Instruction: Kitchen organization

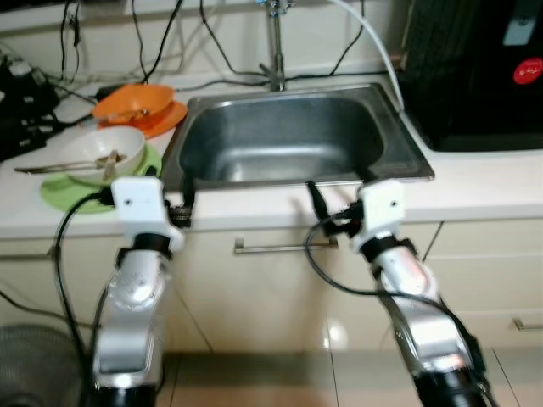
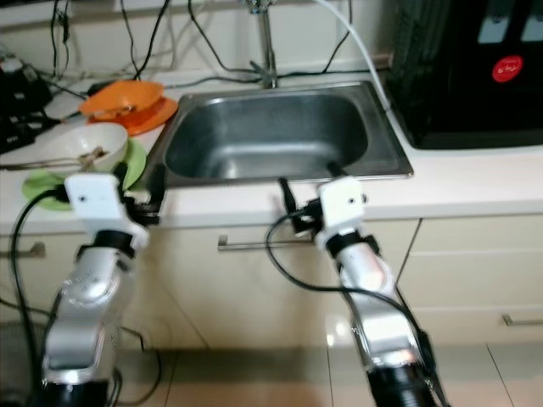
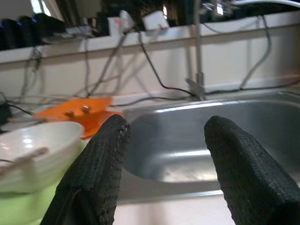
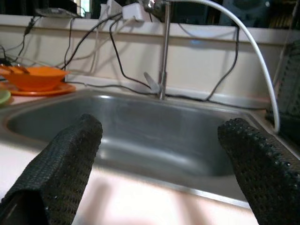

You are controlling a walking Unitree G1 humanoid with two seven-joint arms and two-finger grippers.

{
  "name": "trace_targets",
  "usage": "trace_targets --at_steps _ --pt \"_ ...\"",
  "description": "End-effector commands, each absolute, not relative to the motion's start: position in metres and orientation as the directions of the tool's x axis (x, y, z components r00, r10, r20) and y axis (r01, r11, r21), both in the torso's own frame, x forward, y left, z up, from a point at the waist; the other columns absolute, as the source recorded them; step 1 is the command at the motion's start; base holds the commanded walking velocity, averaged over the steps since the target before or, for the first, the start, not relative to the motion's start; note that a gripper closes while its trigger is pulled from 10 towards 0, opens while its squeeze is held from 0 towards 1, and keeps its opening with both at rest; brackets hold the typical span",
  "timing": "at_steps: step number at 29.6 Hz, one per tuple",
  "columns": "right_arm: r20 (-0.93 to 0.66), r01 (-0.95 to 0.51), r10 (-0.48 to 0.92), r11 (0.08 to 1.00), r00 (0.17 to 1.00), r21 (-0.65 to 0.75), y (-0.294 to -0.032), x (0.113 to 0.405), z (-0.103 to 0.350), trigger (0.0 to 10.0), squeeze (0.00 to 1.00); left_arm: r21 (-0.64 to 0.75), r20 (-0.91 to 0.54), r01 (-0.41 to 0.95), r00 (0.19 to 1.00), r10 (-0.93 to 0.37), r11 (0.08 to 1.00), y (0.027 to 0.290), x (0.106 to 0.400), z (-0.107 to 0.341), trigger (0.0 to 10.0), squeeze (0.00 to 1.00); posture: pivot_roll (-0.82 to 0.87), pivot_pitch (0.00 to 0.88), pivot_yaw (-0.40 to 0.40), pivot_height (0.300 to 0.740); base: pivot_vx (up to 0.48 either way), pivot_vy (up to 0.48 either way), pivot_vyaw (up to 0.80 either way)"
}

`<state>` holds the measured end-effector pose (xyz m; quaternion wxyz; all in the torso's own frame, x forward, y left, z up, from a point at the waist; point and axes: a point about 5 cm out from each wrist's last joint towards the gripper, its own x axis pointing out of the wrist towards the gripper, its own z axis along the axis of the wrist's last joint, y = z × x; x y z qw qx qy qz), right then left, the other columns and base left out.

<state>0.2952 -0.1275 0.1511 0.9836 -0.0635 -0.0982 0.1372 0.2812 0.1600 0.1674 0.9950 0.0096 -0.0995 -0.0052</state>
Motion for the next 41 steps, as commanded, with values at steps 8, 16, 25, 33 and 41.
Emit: trace_targets --at_steps 8,16,25,33,41 --pt "0.194 -0.293 0.321 0.943 0.927 -0.156 -0.1155 0.2952 0.1551 10.0 0.00 0.030 0.188 -0.024 0.982 0.018 0.999 0.1680 0.2811 0.1671 10.0 0.00 -0.06 0.000 0.107 0.740 0.438 0.000 0.00" --pt "0.191 -0.295 0.322 0.943 0.927 -0.156 -0.1150 0.2946 0.1541 10.0 0.00 0.031 0.185 -0.023 0.983 0.017 0.999 0.1681 0.2807 0.1665 10.0 0.00 -0.06 0.000 0.108 0.740 0.428 0.000 0.70" --pt "0.187 -0.291 0.315 0.945 0.931 -0.147 -0.1162 0.2940 0.1527 10.0 0.00 0.017 0.185 -0.019 0.983 0.015 1.000 0.1660 0.2804 0.1658 10.0 0.00 -0.06 0.000 0.109 0.740 0.323 0.000 0.50" --pt "0.182 -0.292 0.315 0.946 0.931 -0.143 -0.1166 0.2942 0.1520 10.0 0.00 0.016 0.188 -0.007 0.982 0.004 1.000 0.1637 0.2805 0.1659 10.0 0.00 -0.06 0.000 0.105 0.740 0.000 0.000 0.00" --pt "0.161 -0.279 0.300 0.950 0.940 -0.138 -0.1190 0.2965 0.1494 10.0 0.00 0.021 0.193 -0.028 0.981 0.023 0.999 0.1652 0.2810 0.1673 10.0 0.00 -0.06 0.000 0.105 0.740 0.000 0.000 0.00"
